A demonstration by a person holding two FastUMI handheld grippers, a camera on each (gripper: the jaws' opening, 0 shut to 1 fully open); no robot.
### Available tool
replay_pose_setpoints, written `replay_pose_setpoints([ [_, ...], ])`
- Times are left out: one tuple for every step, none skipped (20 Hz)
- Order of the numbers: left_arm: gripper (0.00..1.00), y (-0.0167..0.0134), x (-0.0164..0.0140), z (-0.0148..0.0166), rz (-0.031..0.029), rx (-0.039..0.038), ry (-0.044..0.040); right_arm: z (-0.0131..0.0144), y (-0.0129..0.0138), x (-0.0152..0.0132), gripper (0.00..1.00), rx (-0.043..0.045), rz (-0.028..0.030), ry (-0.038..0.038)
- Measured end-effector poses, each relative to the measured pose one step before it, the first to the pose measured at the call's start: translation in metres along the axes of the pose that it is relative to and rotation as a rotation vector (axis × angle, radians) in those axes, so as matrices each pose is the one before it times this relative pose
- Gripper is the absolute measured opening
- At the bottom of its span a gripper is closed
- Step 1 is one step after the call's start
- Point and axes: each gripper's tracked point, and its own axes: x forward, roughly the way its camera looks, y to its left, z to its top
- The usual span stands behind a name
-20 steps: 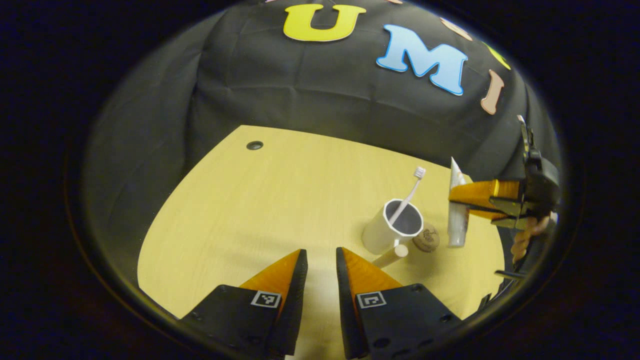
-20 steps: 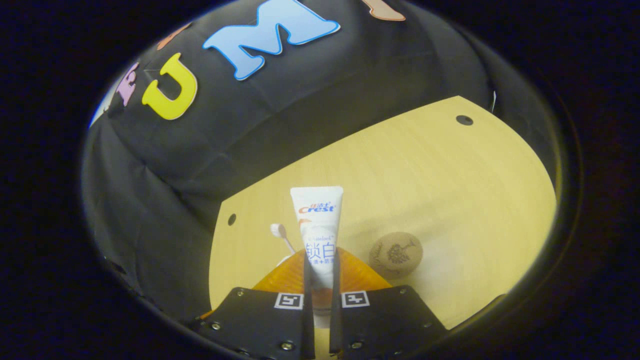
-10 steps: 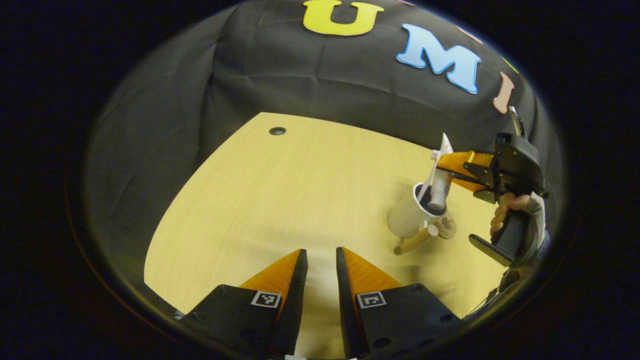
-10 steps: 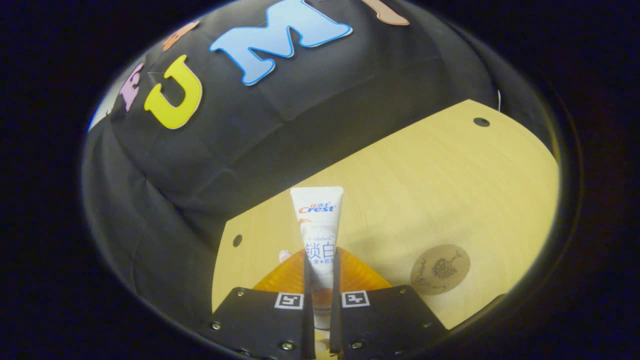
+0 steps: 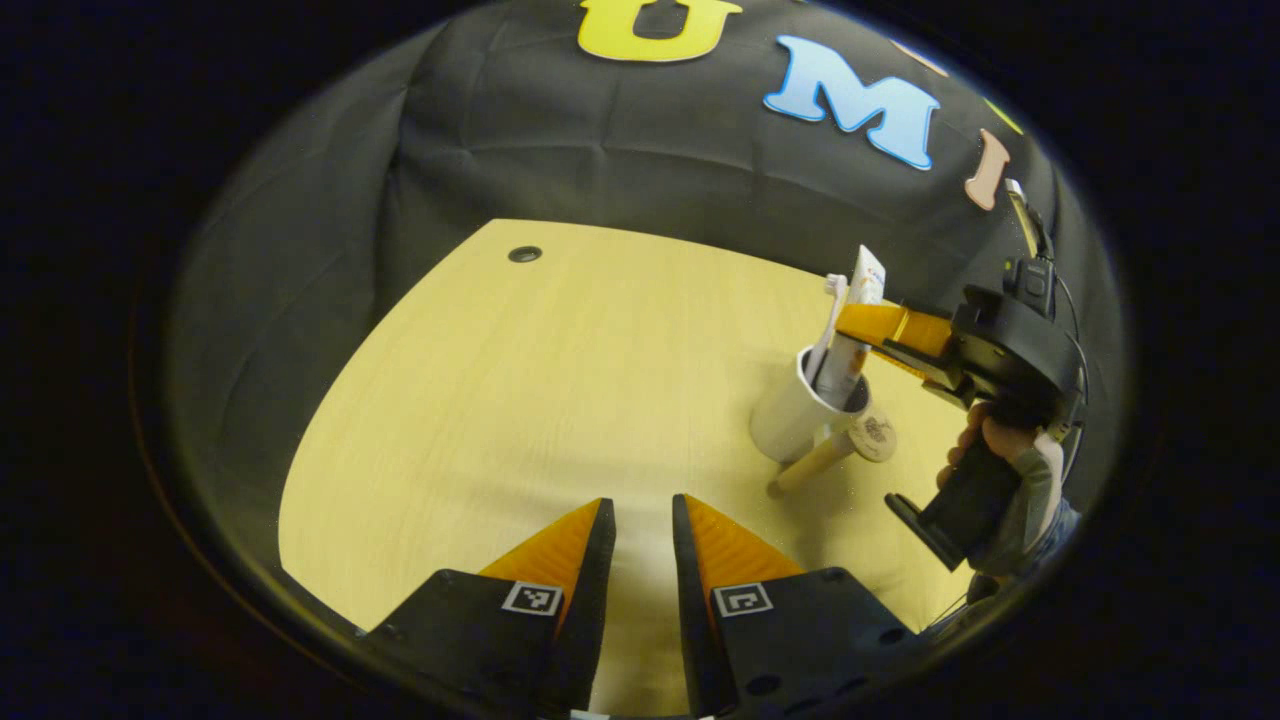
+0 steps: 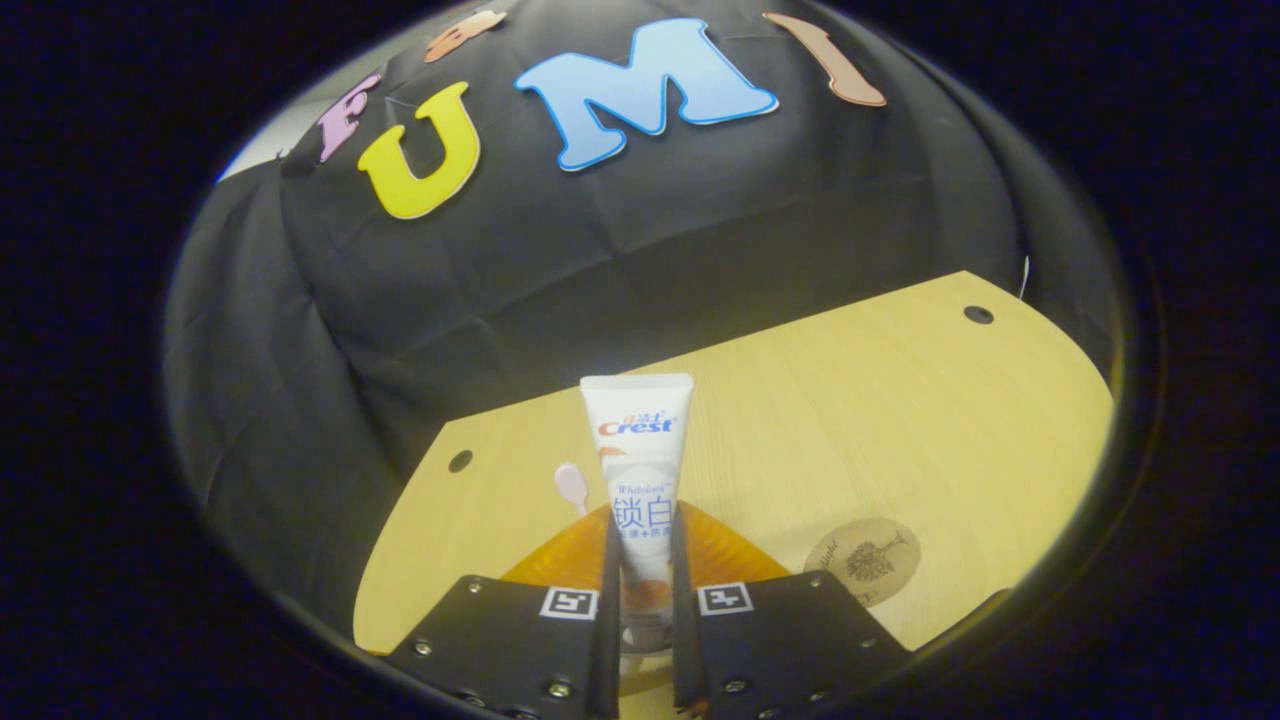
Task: Put the toothbrush and toothpaste on the desktop into the cup, then pick up the cup and place it on the coaster on the desktop.
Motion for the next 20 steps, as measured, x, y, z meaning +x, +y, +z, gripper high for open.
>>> replay_pose_setpoints([
  [0.43, -0.00524, 0.00068, 0.00034, -0.00967, 0.00934, 0.00064, -0.00169, -0.00070, -0.00375, 0.23, -0.00447, 0.00209, 0.00002],
  [0.43, -0.00636, 0.00146, 0.00057, -0.00943, 0.00734, 0.00086, -0.00057, 0.00136, -0.00527, 0.26, -0.00192, 0.00941, 0.00071],
  [0.43, -0.00523, 0.00129, -0.00025, -0.00769, 0.00689, 0.00196, -0.00171, 0.00244, -0.00556, 0.31, -0.00364, 0.01364, 0.00624],
  [0.39, -0.00583, 0.00288, 0.00121, -0.00942, 0.00661, 0.00100, -0.00220, 0.00248, -0.00152, 0.44, -0.00627, 0.00782, 0.00385],
  [0.41, -0.00617, 0.00106, 0.00144, -0.00996, 0.00555, -0.00051, 0.00069, 0.00172, -0.00508, 0.53, -0.00668, 0.01240, 0.00505],
  [0.41, -0.00708, 0.00080, 0.00152, -0.01248, 0.00629, 0.00023, 0.00082, 0.00052, -0.00702, 0.60, 0.00154, 0.00812, -0.00061],
  [0.41, -0.00565, 0.00122, 0.00326, -0.01244, 0.00784, -0.00096, 0.00489, 0.00240, -0.00578, 0.60, 0.00984, 0.01448, -0.00878],
  [0.41, -0.00992, 0.00187, 0.00152, -0.01889, 0.00796, -0.00229, 0.00663, 0.00110, -0.00732, 0.61, 0.01080, 0.01149, -0.01355],
  [0.41, -0.00834, 0.00052, 0.00340, -0.01808, 0.00796, -0.00337, 0.00820, -0.00163, -0.00761, 0.67, 0.00926, 0.00300, -0.01822],
  [0.40, -0.00861, 0.00091, 0.00320, -0.01878, 0.00970, -0.00032, 0.00896, -0.00463, -0.00759, 0.61, 0.00984, -0.00325, -0.01669],
  [0.39, -0.00580, -0.00008, 0.00211, -0.01305, 0.00902, 0.00110, 0.00917, -0.00729, -0.00671, 0.61, 0.00891, -0.00916, -0.01805],
  [0.43, -0.00768, 0.00251, 0.00323, -0.01678, 0.01005, 0.00158, 0.00740, -0.01141, -0.00599, 0.61, 0.00912, -0.01786, -0.01344],
  [0.46, -0.00697, 0.00420, 0.00490, -0.01357, 0.00956, 0.00170, 0.00475, -0.01267, -0.00587, 0.61, 0.01070, -0.01757, -0.00541],
  [0.49, -0.00906, 0.00282, 0.00359, -0.02288, 0.00737, 0.00320, 0.00116, -0.01405, -0.00570, 0.61, 0.01241, -0.02305, 0.00328],
  [0.50, -0.00706, 0.00458, 0.00321, -0.01485, 0.01492, 0.00297, -0.00051, -0.01539, -0.00506, 0.61, 0.01176, -0.02683, 0.00421],
  [0.51, -0.00411, 0.00314, 0.00284, -0.00597, 0.01473, 0.00324, -0.00186, -0.01624, -0.00456, 0.61, 0.01062, -0.03015, 0.00518],
  [0.51, -0.00568, 0.00469, 0.00139, -0.00877, 0.01633, 0.00949, -0.00279, -0.01523, -0.00460, 0.61, 0.00963, -0.02952, 0.00811],
  [0.51, -0.00333, 0.00597, -0.00059, -0.00541, 0.01110, 0.01413, -0.00382, -0.01431, -0.00422, 0.61, 0.01135, -0.02678, 0.01065],
  [0.51, -0.00489, 0.00749, -0.00111, -0.00510, 0.00630, 0.01375, -0.00192, -0.01156, -0.00377, 0.61, 0.00983, -0.02033, 0.00781],
  [0.51, -0.00316, 0.00635, -0.00208, -0.00585, 0.00432, 0.01893, -0.00237, -0.00892, -0.00372, 0.61, 0.00786, -0.01745, 0.00393],
])
